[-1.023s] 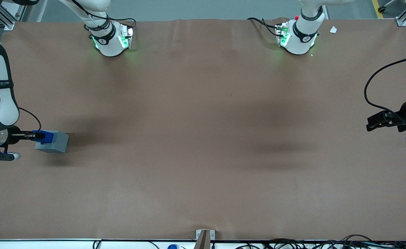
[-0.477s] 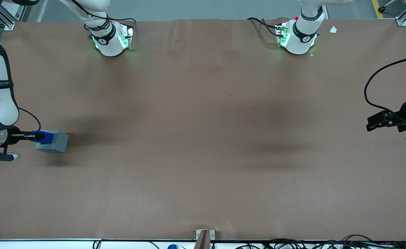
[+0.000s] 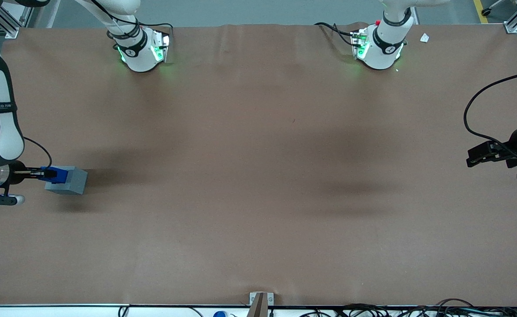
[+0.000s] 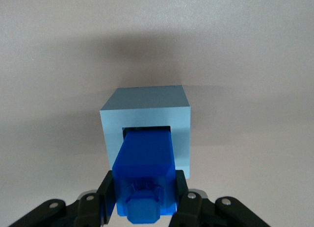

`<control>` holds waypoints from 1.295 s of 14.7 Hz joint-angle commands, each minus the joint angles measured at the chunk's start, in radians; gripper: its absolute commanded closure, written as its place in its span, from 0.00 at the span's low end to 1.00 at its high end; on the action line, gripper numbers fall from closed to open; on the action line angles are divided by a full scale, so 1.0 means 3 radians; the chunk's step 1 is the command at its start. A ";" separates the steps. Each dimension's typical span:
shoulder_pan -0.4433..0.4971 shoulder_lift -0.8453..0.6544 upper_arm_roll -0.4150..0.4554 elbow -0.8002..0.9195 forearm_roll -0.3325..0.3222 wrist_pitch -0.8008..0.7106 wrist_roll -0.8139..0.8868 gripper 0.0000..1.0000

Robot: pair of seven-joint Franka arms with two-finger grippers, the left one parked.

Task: Insert blue part into gray base with right arm
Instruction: 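Lower the blue block into the gray base's square hole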

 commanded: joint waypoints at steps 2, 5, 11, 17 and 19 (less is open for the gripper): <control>-0.0097 0.0152 0.0053 0.0011 -0.0028 0.0179 0.0014 0.83; -0.0097 0.0157 0.0058 0.0006 -0.0028 0.0199 0.0019 0.83; -0.0092 0.0178 0.0058 -0.0004 -0.0023 0.0220 0.0019 0.80; -0.0076 0.0239 0.0058 -0.0004 -0.0018 0.0215 0.0025 0.53; -0.0071 0.0239 0.0058 -0.0004 -0.0023 0.0199 0.0025 0.42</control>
